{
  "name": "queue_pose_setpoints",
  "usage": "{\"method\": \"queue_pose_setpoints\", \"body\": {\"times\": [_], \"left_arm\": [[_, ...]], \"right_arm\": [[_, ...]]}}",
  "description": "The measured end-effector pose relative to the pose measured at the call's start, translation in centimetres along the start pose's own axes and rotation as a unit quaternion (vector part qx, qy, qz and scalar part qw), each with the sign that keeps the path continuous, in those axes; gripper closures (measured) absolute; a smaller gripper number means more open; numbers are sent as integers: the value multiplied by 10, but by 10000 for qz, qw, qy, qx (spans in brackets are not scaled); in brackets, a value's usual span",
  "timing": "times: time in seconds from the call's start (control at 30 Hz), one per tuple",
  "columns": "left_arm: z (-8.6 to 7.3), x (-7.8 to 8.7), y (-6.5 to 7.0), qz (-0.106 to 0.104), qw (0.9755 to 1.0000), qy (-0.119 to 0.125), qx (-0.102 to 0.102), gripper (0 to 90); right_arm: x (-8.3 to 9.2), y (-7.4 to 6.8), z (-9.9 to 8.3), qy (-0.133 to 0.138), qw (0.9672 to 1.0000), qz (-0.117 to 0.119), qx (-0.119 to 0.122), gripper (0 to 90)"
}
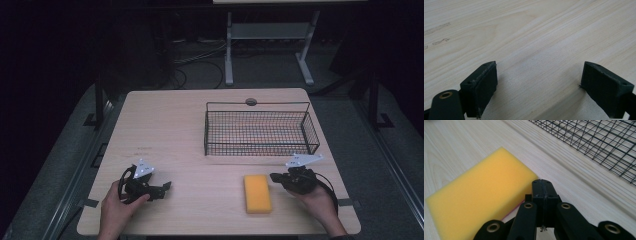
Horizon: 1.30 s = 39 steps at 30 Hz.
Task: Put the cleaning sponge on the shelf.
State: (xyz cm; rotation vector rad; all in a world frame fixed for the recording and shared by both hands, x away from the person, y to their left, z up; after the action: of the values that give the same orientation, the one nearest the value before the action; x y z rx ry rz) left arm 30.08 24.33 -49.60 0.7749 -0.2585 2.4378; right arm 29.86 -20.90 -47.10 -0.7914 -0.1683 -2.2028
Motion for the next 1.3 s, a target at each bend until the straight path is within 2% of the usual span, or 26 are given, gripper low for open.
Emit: {"method": "queue_pose_setpoints", "body": {"times": [1.3], "left_arm": [[0,0,0,-1,10000,10,14,128]], "right_arm": [[-36,-19,21,-163,9988,319,321,893]]}}
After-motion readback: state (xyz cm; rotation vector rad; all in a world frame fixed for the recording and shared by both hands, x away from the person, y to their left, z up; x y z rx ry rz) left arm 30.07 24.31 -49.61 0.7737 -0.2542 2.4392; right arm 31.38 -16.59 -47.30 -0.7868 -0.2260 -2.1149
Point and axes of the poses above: each handheld gripper's, and its own axes: x roughly backward along the jaws, z roughly out of its top, y roughly to its right, the point moved 3 cm from there along -x, roughly forward along the jaws, and after that the axes turned 8 degrees about y, right-handed, at the moved point
